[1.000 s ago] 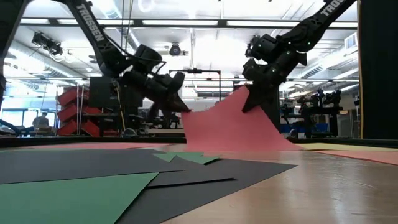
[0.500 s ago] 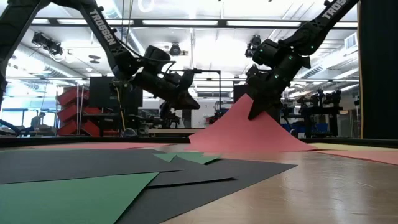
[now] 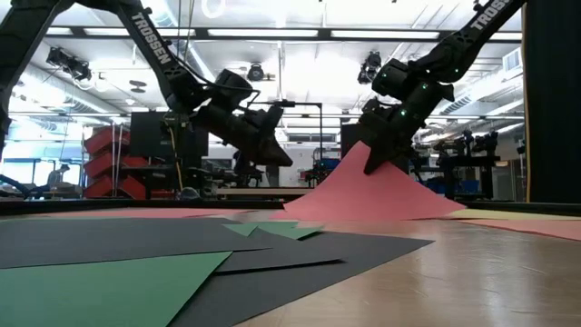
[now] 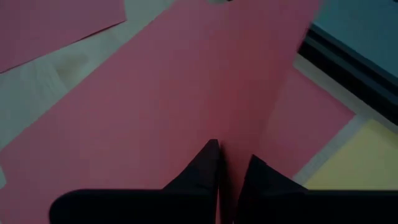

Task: Organize paper
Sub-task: Stack the pink colored paper on top of the pink colored paper

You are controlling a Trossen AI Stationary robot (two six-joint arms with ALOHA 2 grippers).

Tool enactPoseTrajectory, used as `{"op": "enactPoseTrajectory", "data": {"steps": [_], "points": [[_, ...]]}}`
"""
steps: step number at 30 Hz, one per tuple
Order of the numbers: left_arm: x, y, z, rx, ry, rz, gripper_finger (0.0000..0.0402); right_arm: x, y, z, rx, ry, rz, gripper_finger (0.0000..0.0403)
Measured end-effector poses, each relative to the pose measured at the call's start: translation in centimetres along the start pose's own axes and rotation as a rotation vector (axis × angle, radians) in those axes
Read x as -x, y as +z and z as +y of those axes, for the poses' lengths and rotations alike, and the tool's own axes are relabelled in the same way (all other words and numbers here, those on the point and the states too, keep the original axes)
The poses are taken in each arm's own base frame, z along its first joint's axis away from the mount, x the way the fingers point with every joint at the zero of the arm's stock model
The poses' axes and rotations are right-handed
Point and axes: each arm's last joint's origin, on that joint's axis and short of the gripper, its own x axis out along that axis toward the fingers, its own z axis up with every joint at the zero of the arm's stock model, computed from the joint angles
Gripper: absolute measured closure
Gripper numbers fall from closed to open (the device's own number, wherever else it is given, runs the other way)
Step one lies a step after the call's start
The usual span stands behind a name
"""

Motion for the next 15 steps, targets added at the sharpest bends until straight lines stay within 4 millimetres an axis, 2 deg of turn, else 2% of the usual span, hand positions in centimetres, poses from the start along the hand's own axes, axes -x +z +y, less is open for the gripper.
{"op": "enactPoseTrajectory", "data": {"steps": [3, 9, 15], "points": [[-0.5, -1.2, -1.4, -0.084, -0.029, 0.081, 0.0401, 0.0, 0.0, 0.0, 0.000, 0.001, 0.000, 0.0403], [-1.5, -3.9, -5.7, -0.284, -0.122, 0.200, 0.0401, 0.0, 0.0, 0.0, 0.000, 0.006, 0.001, 0.0403], [-1.7, -5.5, -8.3, -0.417, -0.003, 0.367, 0.0401, 0.0, 0.0, 0.0, 0.000, 0.010, 0.003, 0.0403]]}}
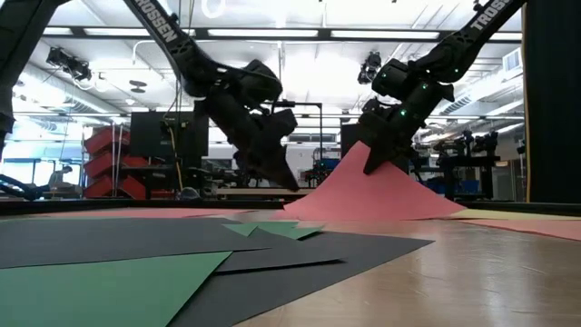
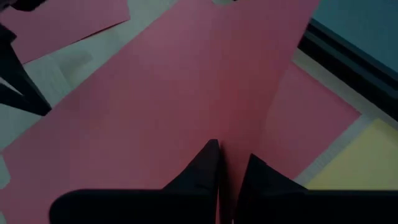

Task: Organize paper
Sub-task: Stack the pink colored paper on top of the pink colored paper

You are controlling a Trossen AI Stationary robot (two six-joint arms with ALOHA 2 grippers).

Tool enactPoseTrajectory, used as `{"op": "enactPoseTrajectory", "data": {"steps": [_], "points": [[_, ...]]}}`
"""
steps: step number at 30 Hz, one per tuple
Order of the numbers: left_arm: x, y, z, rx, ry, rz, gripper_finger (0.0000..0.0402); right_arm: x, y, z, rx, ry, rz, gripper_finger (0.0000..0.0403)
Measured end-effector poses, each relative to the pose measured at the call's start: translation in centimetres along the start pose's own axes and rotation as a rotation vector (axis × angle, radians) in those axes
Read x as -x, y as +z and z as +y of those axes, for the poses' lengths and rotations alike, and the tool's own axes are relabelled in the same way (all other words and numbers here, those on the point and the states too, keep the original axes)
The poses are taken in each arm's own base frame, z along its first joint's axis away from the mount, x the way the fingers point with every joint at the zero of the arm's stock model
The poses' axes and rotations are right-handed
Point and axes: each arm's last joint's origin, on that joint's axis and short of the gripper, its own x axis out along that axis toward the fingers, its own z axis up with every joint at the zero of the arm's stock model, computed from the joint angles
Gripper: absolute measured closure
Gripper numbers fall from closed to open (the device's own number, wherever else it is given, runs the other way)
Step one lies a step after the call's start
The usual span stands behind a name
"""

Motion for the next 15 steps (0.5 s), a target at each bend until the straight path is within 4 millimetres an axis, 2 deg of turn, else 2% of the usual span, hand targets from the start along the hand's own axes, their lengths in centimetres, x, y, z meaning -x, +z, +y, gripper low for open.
{"op": "enactPoseTrajectory", "data": {"steps": [3, 10, 15], "points": [[0.1, 0.5, -0.7, -0.035, 0.053, 0.039, 0.0401, 0.0, 0.0, 0.0, 0.001, 0.003, -0.002, 0.0403], [0.2, 1.4, -1.0, -0.050, 0.064, 0.011, 0.0401, 0.0, 0.1, 0.0, 0.002, 0.009, -0.010, 0.0403], [-0.3, 1.1, -1.1, -0.032, 0.059, 0.030, 0.0401, 0.0, 0.1, 0.1, 0.003, 0.020, -0.011, 0.0403]]}}
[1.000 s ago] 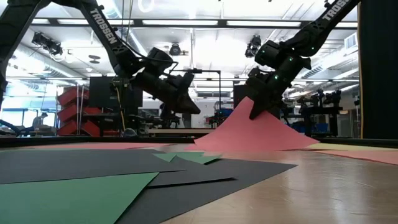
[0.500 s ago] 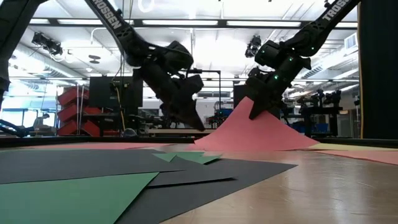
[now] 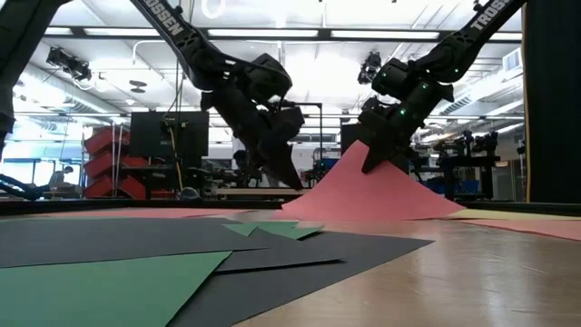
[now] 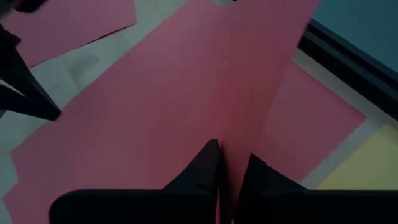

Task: Organize paper
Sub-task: Stack the pink colored paper on top of the pink colored paper

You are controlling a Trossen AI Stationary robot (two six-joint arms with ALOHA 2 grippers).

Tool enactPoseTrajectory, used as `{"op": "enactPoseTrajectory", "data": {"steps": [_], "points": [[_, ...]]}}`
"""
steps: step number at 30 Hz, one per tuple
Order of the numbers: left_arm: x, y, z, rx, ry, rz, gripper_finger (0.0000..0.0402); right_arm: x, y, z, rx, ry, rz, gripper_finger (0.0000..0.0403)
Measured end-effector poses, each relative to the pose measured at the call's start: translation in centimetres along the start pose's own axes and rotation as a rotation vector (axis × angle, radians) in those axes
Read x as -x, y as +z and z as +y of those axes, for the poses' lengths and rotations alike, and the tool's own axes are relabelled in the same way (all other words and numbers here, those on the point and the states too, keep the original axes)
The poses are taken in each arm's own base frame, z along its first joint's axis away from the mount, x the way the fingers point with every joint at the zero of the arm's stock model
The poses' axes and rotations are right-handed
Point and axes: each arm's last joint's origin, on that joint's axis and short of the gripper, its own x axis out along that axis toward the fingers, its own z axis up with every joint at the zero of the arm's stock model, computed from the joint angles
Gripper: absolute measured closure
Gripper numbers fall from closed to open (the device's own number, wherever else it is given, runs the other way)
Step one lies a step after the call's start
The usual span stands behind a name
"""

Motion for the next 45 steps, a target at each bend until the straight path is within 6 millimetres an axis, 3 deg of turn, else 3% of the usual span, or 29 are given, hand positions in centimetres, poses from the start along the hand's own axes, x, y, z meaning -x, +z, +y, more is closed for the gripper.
{"op": "enactPoseTrajectory", "data": {"steps": [10, 22, 33, 45], "points": [[-3.2, 1.3, -1.7, -0.018, -0.020, 0.173, 0.0401, 0.0, 0.1, 0.1, 0.002, 0.014, -0.005, 0.0403], [-3.3, 0.7, -1.4, -0.006, 0.016, 0.276, 0.0402, 0.0, 0.1, 0.1, 0.019, 0.013, -0.005, 0.0392], [-3.2, 0.5, -1.4, -0.005, 0.025, 0.301, 0.0402, 0.4, 0.0, 0.2, 0.096, 0.012, 0.006, 0.0309], [-3.0, 0.1, -1.2, 0.046, 0.036, 0.350, 0.0402, 5.2, 0.6, 0.9, 0.169, -0.033, -0.063, 0.0229]]}}
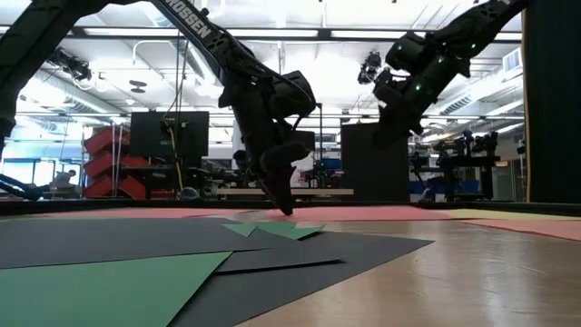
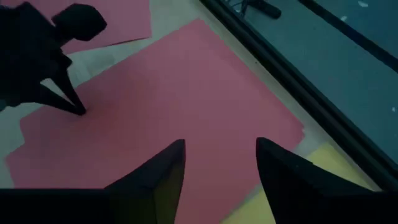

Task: Organize paper
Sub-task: Stack the pink colored paper on top of the pink colored paper

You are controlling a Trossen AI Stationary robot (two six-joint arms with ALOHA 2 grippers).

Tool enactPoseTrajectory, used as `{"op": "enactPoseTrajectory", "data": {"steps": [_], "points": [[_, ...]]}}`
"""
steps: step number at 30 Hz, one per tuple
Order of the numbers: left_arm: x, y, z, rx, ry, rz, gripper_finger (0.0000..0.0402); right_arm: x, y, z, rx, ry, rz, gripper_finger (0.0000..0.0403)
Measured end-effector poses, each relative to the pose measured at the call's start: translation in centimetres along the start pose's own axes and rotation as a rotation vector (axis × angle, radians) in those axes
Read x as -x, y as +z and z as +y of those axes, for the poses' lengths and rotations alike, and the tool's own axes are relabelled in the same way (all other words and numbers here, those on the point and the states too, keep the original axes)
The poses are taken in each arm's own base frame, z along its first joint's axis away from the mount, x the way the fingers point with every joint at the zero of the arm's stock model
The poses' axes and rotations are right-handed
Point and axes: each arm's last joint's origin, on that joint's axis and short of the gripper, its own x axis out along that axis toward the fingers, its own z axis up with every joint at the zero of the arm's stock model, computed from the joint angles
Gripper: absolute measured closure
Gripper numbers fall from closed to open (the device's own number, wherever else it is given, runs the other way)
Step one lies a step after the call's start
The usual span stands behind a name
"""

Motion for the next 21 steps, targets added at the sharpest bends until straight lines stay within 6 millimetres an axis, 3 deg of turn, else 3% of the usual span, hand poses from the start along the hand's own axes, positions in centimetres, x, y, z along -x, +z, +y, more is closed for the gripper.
{"op": "enactPoseTrajectory", "data": {"steps": [6, 11, 16, 21], "points": [[0.3, 0.1, 0.0, 0.009, 0.000, -0.004, 0.0402, 0.6, -0.3, 0.9, 0.020, 0.033, 0.037, 0.0222], [2.8, 1.0, -0.1, 0.005, 0.013, -0.053, 0.0402, -0.4, -1.1, 3.8, 0.160, 0.152, 0.113, 0.0243], [7.0, 1.1, -0.2, -0.007, 0.022, -0.156, 0.0402, -0.4, -1.5, 6.9, 0.256, 0.158, 0.121, 0.0288], [8.3, -1.0, -0.1, 0.032, 0.027, -0.226, 0.0402, -0.8, -3.4, 9.4, 0.292, 0.216, 0.093, 0.0362]]}}
